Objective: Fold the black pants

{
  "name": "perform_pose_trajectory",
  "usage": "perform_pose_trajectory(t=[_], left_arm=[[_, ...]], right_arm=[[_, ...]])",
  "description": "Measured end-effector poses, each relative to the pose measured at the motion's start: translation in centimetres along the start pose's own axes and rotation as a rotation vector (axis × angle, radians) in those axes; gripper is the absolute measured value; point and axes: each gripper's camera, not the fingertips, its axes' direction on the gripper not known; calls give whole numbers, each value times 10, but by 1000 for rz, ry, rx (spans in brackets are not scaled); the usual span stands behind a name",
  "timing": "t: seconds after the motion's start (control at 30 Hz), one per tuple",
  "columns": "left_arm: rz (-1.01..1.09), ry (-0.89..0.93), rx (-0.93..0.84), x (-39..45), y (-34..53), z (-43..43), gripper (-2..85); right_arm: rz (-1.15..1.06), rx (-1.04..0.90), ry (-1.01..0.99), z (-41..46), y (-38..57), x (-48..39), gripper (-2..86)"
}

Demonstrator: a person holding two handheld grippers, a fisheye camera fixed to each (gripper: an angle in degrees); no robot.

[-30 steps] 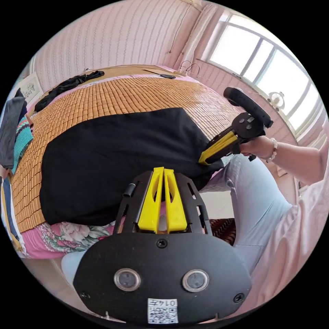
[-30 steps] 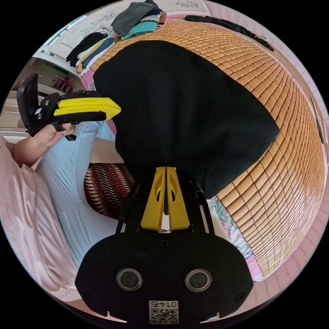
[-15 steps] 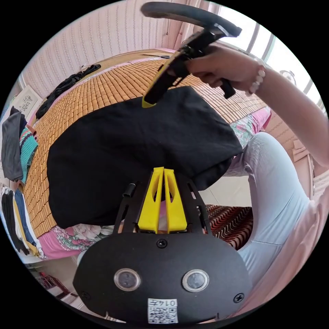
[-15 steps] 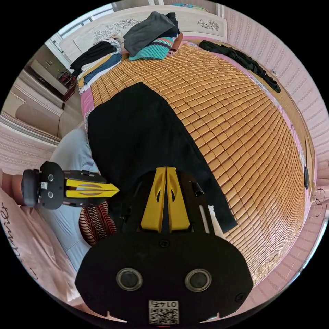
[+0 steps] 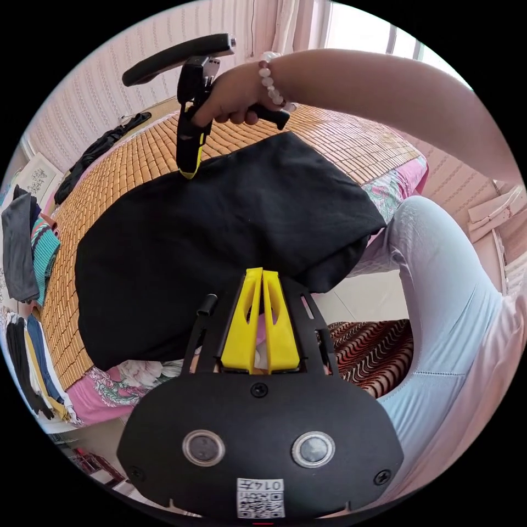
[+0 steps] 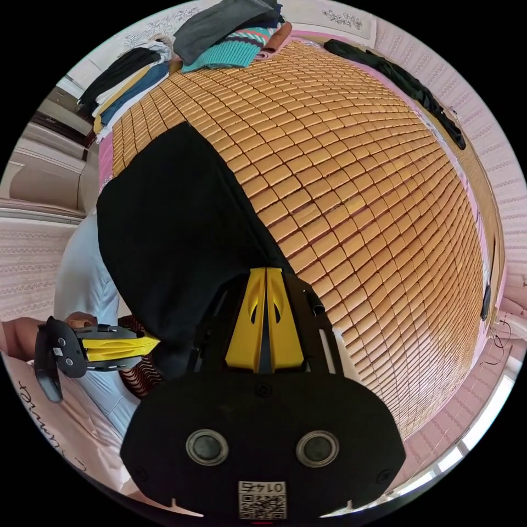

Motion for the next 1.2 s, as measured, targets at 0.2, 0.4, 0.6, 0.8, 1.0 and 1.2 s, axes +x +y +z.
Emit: perform_pose_trajectory(t=[0.2, 0.4, 0.6, 0.8, 1.0, 1.2], left_arm=[[47, -11, 72, 0, 16, 1, -9], [-2, 75, 222, -6, 17, -33, 14], [112, 264, 304, 15, -2, -37, 93], [320, 310, 243, 70, -25, -18, 121], [424, 257, 207, 97, -35, 0, 129], [412, 140, 240, 110, -37, -1, 112]], right_arm=[[68, 139, -97, 0, 42, 23, -4], [305, 464, -174, -29, 220, 45, 1], [592, 361, -360, 22, 373, 45, 51], [695, 263, -555, 73, 419, 61, 111], [657, 296, -712, 90, 451, 83, 24], [656, 408, -783, 80, 476, 94, 8]])
